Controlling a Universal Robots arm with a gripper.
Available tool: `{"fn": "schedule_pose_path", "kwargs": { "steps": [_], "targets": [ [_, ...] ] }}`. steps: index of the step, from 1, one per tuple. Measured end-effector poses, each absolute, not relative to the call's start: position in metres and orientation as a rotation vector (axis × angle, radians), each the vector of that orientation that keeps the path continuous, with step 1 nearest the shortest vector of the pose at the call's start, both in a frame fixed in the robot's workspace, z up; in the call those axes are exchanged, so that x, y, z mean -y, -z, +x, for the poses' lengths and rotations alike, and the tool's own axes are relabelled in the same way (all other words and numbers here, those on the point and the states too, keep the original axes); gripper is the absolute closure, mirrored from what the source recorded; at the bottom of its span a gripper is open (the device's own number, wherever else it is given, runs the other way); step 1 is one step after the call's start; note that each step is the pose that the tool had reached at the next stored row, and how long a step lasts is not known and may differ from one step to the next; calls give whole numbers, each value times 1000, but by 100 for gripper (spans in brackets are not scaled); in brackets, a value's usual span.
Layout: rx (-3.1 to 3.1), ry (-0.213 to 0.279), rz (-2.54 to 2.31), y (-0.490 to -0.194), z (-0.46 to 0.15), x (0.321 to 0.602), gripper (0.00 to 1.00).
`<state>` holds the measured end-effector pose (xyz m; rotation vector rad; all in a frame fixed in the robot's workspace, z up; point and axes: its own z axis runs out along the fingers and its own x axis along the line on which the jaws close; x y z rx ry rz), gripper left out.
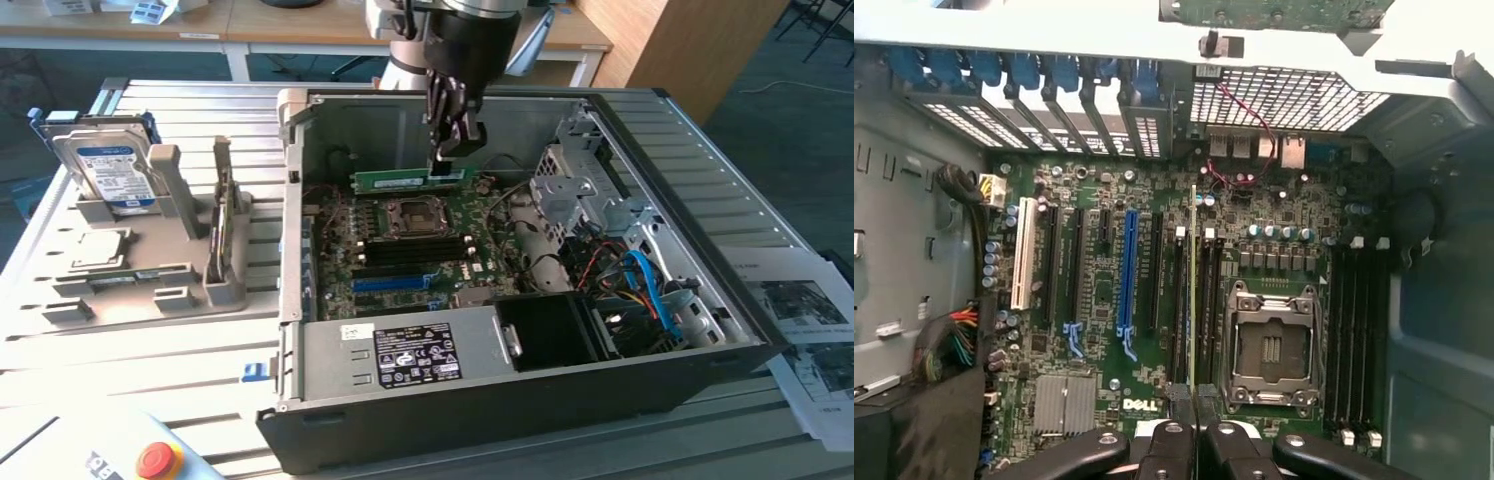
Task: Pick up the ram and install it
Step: 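Insert the ram into the slot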
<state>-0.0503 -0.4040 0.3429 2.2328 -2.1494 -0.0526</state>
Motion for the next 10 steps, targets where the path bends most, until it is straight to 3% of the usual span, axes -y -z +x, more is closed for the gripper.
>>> {"fn": "schedule_pose_path", "kwargs": {
  "steps": [10],
  "targets": [
    [2149,53,2233,-332,-50,404,89]
  ]
}}
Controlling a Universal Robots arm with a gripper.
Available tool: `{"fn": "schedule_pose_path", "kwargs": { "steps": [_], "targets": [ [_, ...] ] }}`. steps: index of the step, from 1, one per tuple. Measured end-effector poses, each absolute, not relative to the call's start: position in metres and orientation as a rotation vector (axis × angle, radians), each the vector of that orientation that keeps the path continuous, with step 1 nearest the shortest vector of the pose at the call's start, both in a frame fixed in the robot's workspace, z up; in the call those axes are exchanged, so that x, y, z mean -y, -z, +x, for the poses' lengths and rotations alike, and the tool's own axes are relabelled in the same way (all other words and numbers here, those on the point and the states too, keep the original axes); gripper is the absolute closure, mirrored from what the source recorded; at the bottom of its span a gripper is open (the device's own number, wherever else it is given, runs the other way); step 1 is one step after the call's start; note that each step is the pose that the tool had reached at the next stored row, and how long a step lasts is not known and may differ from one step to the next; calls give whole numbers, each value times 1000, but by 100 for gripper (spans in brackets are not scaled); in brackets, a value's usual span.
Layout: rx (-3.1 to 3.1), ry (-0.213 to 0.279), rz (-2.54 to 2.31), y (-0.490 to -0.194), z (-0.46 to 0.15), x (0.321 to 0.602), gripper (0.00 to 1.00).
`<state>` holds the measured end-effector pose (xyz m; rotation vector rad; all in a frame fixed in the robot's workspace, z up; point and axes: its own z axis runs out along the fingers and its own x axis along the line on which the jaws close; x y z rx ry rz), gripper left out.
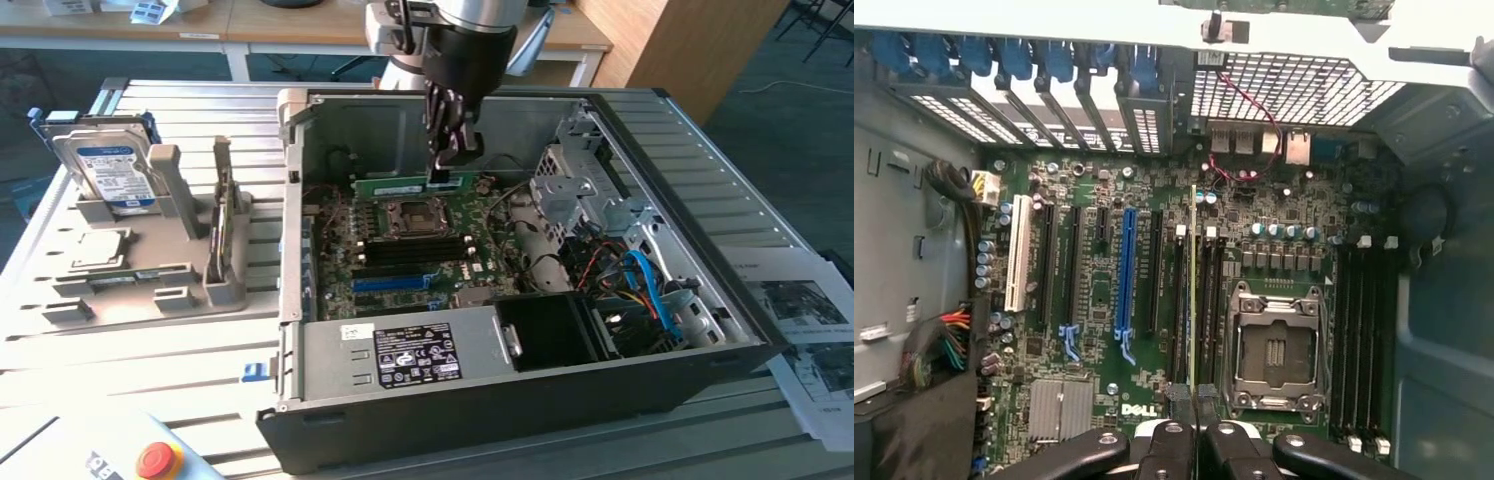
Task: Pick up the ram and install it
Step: 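Insert the ram into the slot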
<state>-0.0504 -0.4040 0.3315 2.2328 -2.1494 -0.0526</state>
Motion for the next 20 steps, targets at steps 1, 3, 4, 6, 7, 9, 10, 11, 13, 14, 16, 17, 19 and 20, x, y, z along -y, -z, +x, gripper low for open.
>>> {"fn": "schedule_pose_path", "kwargs": {
  "steps": [1,3,4,6,7,9,10,11,13,14,16,17,19,20],
  "targets": [
    [2149,53,2233,-330,-50,404,89],
    [2149,53,2233,-328,-50,404,89],
    [2149,53,2233,-327,-50,404,89],
    [2149,53,2233,-323,-50,404,89],
    [2149,53,2233,-322,-50,404,89],
    [2149,53,2233,-318,-50,404,89],
    [2149,53,2233,-316,-50,404,89],
    [2149,53,2233,-314,-50,404,89],
    [2149,53,2233,-311,-50,404,89],
    [2149,53,2233,-309,-50,404,89],
    [2149,53,2233,-306,-50,404,89],
    [2149,53,2233,-305,-50,404,89],
    [2149,53,2233,-301,-50,404,89],
    [2149,53,2233,-300,-50,404,89]
  ]
}}
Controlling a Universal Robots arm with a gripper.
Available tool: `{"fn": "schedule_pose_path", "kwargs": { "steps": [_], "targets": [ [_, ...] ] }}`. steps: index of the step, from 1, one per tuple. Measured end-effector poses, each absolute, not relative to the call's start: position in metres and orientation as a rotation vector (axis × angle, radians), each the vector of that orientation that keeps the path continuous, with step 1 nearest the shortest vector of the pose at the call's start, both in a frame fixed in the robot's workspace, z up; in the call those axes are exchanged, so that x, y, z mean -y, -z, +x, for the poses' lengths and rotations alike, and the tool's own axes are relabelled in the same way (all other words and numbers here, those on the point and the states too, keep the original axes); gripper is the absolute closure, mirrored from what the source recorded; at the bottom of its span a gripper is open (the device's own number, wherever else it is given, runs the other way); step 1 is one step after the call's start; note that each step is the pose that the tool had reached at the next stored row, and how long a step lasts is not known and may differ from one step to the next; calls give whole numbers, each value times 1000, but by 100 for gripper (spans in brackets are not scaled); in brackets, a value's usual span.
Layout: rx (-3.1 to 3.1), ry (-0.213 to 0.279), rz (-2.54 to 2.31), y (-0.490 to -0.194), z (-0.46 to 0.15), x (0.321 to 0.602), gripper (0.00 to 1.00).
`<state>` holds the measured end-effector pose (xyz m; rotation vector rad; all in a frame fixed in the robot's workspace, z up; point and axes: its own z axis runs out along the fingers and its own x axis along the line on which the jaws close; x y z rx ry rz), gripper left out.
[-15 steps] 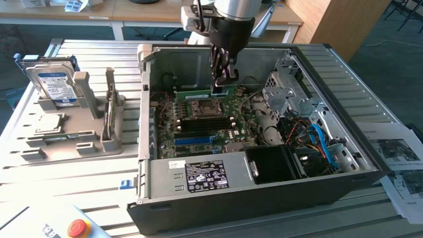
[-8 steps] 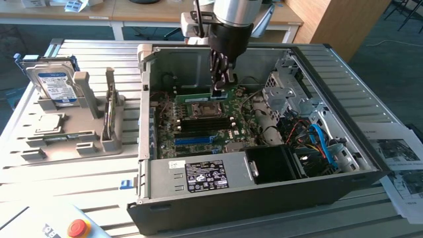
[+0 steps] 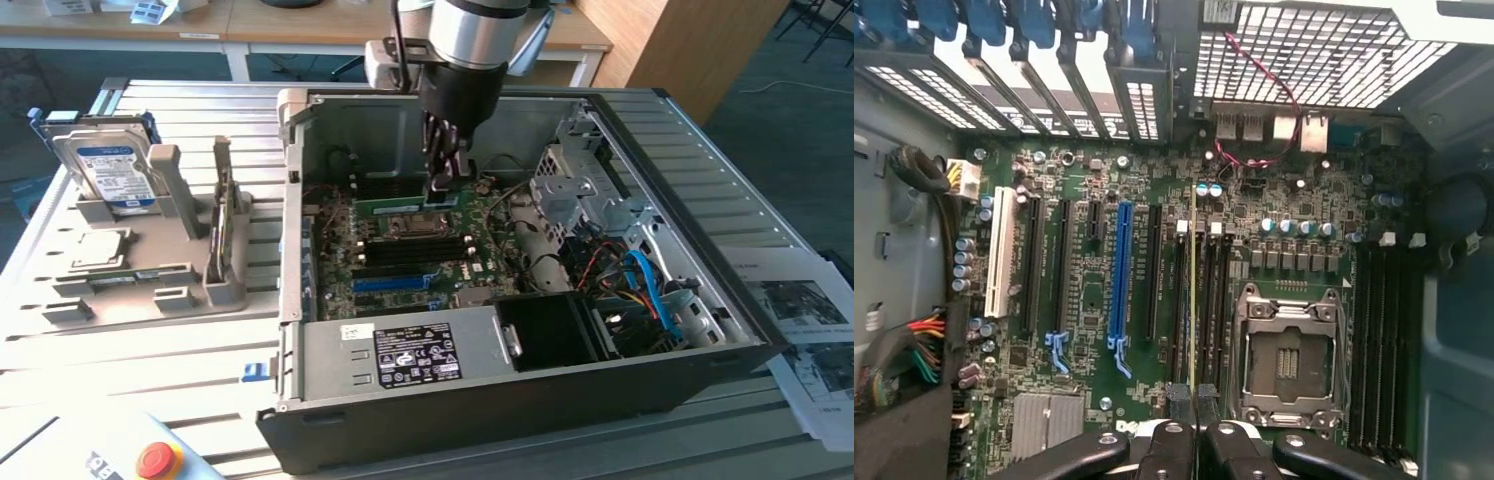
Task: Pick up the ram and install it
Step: 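Insert the ram into the slot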
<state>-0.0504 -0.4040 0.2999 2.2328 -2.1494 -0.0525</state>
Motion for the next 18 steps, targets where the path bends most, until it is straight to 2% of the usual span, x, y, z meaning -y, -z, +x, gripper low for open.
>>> {"fn": "schedule_pose_path", "kwargs": {
  "steps": [18],
  "targets": [
    [2149,52,2233,-275,-50,404,89]
  ]
}}
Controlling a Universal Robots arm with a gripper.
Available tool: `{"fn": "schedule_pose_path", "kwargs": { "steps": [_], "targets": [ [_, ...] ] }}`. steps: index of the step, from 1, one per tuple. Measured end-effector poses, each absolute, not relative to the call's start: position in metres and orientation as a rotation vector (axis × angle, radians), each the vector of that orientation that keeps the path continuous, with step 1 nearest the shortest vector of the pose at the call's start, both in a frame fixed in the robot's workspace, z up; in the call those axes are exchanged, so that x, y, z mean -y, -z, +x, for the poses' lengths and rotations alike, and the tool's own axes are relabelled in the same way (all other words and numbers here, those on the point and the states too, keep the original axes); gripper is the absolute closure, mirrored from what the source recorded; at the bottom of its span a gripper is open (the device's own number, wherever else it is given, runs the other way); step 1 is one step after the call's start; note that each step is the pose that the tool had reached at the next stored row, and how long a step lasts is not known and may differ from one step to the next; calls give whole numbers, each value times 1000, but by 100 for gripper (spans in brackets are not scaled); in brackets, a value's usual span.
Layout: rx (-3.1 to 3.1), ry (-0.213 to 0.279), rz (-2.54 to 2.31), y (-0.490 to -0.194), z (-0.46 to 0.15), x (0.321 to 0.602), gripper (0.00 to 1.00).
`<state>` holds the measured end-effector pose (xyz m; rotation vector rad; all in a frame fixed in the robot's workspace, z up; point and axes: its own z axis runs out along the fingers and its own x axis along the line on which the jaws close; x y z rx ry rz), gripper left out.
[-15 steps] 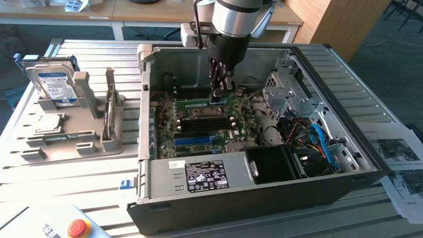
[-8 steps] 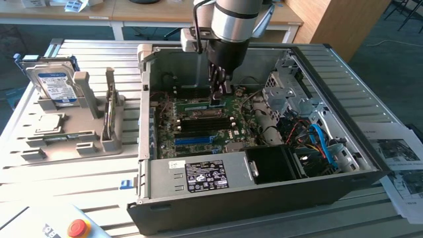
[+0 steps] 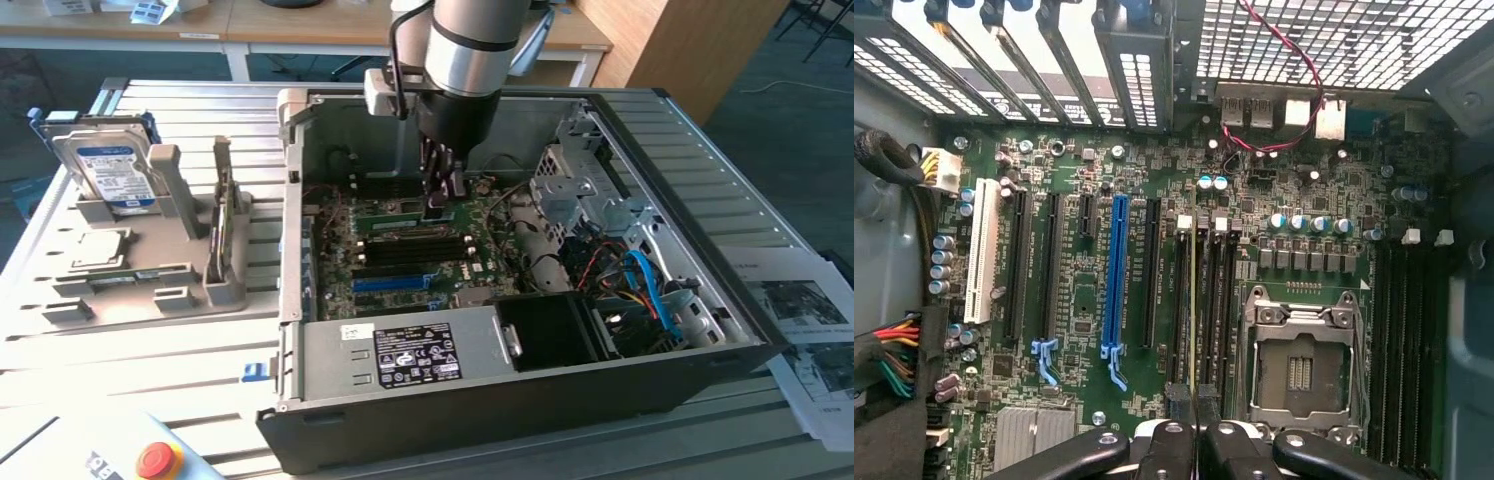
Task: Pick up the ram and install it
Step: 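Insert the ram into the slot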
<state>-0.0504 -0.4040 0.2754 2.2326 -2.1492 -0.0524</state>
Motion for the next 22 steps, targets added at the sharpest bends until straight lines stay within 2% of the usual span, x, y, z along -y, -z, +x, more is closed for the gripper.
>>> {"fn": "schedule_pose_path", "kwargs": {
  "steps": [22],
  "targets": [
    [2189,55,2194,-275,-46,404,89]
  ]
}}
